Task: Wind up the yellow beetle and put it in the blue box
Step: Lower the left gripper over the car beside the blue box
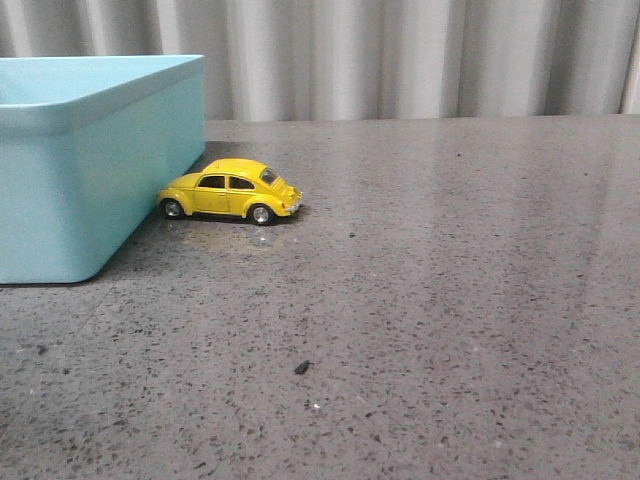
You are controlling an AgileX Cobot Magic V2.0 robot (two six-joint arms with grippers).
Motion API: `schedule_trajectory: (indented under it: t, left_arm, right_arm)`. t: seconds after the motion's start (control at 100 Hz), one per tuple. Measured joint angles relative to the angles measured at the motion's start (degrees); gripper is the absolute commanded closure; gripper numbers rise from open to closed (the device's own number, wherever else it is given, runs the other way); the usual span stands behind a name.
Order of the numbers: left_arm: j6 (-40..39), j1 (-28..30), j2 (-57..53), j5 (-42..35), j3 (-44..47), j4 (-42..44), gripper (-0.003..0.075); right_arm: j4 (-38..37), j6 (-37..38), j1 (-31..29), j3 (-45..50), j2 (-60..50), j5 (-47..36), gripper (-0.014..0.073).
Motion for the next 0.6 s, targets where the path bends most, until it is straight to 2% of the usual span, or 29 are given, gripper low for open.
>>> schedule_trajectory:
  t: [0.12,0.24,0.5,0.57,0.6]
  left_arm:
    - [3.53,0.00,2.26,1.54,-3.01,0.00,0.0741]
    - [7.51,0.00,7.57,6.75,-7.86,0.00,0.0741]
    - [19.69,0.00,29.35,32.17,-28.14,-3.94,0.0736]
    - [21.55,0.00,36.15,39.24,-34.62,-4.51,0.0696]
    - [22.05,0.00,38.80,41.92,-37.19,-4.60,0.0655]
  right_arm:
    - [1.54,-0.95,0.00,0.00,-2.45,0.00,0.0655]
    - [4.73,-4.16,0.00,0.00,-5.41,0.00,0.0655]
    - [8.85,-7.54,0.00,-0.15,-10.61,1.01,0.0655]
    - [9.05,-7.54,0.00,-0.25,-11.57,1.67,0.0655]
    - [9.05,-7.54,0.00,-0.25,-12.03,1.81,0.0655]
